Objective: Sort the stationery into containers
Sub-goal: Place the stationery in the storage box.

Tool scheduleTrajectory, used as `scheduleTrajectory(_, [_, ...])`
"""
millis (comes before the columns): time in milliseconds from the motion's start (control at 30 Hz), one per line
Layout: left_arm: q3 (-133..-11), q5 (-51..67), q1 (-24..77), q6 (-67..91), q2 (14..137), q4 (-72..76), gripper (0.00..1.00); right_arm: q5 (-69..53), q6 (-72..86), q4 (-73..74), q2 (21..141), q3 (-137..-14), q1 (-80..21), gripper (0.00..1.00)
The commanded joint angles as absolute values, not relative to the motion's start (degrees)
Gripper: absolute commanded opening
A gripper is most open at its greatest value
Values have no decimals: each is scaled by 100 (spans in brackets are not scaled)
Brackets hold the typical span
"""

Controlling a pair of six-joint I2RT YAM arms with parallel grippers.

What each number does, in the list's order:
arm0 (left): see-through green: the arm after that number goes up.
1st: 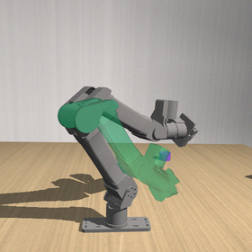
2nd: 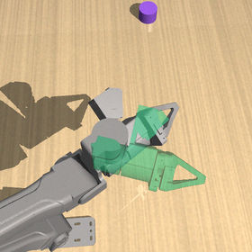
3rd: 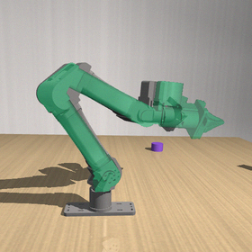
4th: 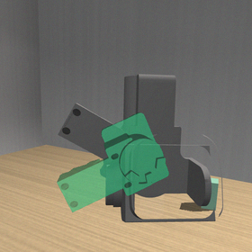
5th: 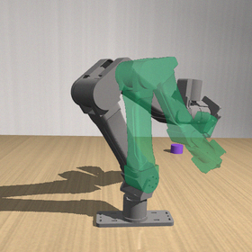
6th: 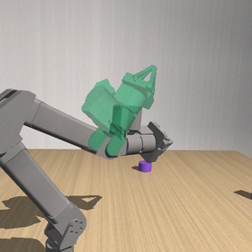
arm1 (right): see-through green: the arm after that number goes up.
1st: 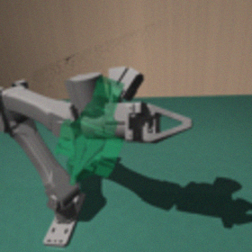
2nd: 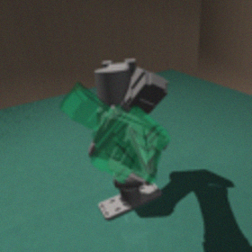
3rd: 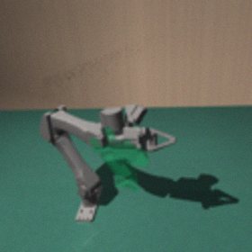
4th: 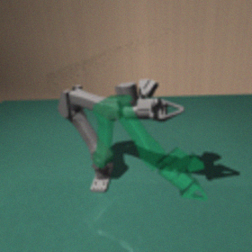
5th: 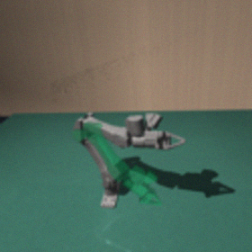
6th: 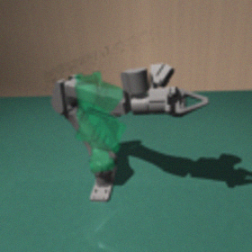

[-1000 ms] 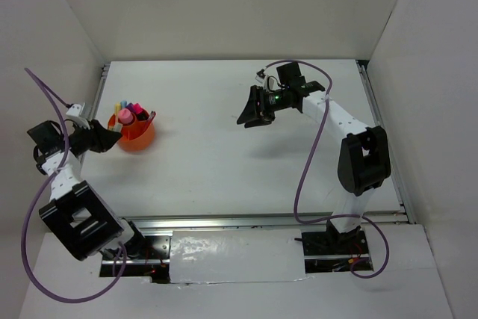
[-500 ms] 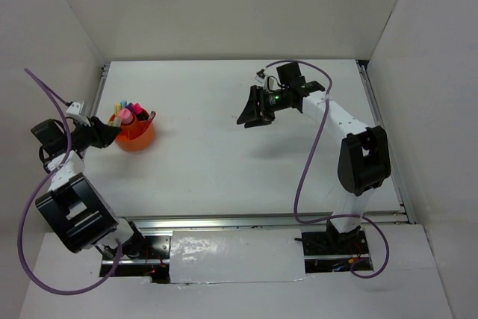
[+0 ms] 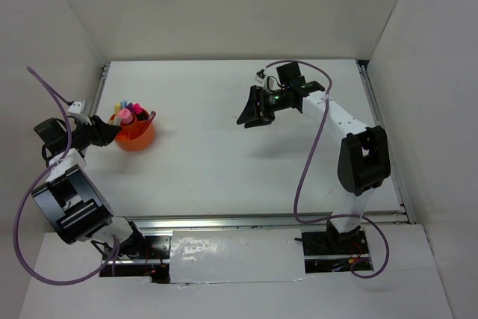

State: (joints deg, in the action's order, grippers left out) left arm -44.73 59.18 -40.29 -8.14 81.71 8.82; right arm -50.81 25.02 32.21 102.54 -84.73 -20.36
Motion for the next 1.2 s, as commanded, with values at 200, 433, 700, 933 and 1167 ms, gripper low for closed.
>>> scheduleTrajectory(200, [-4561,5994,-3982,-835,8376,1415,23,-5133,2435,3182,10292,-8508,-2048,55])
scheduleTrajectory(433, [-4588,5950,-3938,-896,8481,1433,28,-5124,2417,3208,10292,-8499,-2057,55])
scheduleTrajectory(700, [-4649,5898,-3911,-931,8569,1398,39,-5150,2417,3217,10318,-8525,-2065,55])
scheduleTrajectory(933, [-4650,5845,-3876,-870,8613,1477,59,-5159,2417,3208,10310,-8534,-2065,55])
scheduleTrajectory(1167, [-4658,5862,-3858,-896,8561,1450,68,-5159,2426,3199,10301,-8508,-2065,55])
